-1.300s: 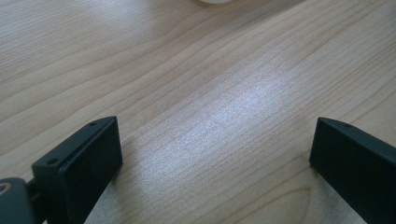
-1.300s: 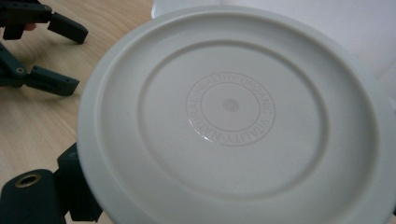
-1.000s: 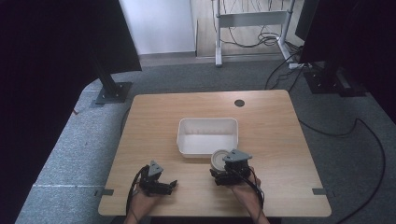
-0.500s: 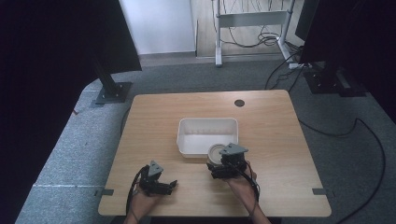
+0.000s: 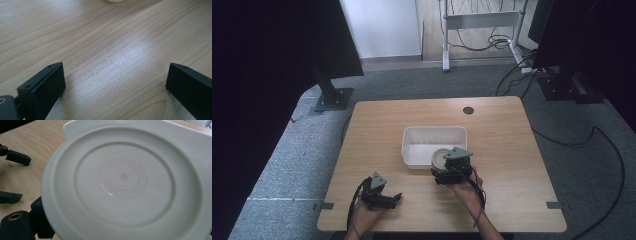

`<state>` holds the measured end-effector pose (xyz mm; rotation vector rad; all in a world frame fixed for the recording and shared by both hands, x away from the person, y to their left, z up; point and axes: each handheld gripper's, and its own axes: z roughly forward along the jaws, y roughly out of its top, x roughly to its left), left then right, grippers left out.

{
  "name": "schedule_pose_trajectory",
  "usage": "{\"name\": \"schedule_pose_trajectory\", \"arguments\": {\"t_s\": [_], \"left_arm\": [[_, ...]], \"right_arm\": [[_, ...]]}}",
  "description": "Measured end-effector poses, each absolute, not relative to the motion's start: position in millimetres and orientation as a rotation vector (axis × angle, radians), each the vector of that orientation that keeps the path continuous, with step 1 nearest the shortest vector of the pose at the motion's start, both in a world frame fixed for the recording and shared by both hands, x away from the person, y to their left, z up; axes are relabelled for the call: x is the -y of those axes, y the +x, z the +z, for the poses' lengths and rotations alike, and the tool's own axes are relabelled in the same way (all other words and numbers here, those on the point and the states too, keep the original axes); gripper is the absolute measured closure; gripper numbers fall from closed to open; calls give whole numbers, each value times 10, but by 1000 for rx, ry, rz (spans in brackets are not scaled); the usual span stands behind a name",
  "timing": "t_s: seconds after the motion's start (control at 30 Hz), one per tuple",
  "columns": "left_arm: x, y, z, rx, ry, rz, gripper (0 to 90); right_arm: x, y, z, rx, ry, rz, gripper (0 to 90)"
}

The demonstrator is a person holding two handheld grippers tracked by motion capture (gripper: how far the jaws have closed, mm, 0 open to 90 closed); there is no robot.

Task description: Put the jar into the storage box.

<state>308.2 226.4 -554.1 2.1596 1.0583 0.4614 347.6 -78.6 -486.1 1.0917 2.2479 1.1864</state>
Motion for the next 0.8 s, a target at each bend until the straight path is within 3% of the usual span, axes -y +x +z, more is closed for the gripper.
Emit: {"name": "schedule_pose_trajectory", "arguments": {"t_s": [0.8], "left_arm": [[-2264,3082,-5541,-1059,2159,461,21]], "right_arm": [[632,3798,-4843,-2228,1111,1160,94]]}}
